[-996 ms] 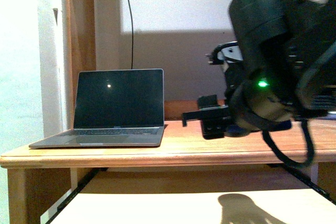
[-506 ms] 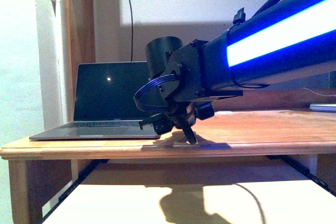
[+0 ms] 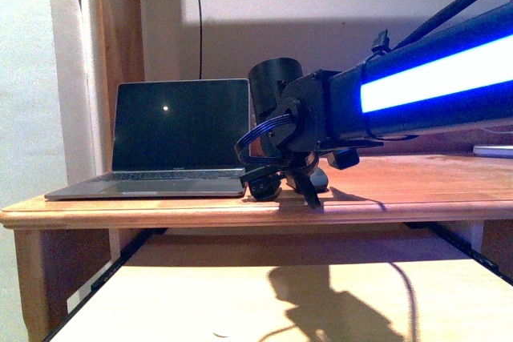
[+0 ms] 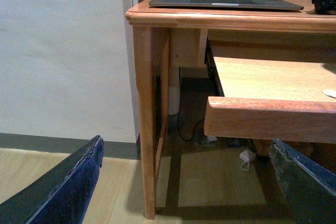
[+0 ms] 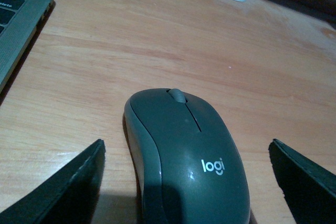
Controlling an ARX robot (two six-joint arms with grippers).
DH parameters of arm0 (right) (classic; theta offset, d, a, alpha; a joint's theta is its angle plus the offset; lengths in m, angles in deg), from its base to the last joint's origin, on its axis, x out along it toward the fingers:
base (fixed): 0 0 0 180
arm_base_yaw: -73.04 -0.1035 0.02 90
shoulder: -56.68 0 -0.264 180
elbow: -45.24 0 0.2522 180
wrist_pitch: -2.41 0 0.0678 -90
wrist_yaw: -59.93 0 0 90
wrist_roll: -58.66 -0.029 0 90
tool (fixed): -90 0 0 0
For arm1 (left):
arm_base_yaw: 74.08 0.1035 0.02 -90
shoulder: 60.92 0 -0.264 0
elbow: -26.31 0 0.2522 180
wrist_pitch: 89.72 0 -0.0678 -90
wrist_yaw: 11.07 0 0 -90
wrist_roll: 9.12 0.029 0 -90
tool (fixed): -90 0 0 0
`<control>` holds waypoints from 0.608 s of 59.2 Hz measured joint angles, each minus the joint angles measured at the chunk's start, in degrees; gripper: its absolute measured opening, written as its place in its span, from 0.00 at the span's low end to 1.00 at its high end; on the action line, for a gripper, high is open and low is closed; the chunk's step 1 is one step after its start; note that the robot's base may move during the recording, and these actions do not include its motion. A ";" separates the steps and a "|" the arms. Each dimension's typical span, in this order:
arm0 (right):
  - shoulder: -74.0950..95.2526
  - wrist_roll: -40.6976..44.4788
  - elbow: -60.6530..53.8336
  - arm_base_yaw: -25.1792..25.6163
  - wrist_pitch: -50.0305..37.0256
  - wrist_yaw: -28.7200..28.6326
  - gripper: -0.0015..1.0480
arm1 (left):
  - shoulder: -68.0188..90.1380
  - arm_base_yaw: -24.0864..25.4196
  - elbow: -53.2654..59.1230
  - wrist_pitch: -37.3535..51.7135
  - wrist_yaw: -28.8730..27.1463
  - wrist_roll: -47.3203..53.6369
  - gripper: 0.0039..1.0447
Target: Place mouse
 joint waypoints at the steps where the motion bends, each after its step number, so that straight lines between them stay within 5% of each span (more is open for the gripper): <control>1: -0.57 -0.15 -0.92 0.07 -0.39 -0.46 0.94 | 0.00 0.00 0.00 0.00 0.00 0.00 0.93; 16: -18.40 -3.28 -23.87 2.86 -12.70 -9.42 0.93 | 0.00 0.00 0.00 0.00 0.00 -0.02 0.93; 36: -54.64 -4.22 -72.85 12.63 -31.95 -37.53 0.93 | 0.00 0.00 -0.02 0.00 0.00 0.00 0.93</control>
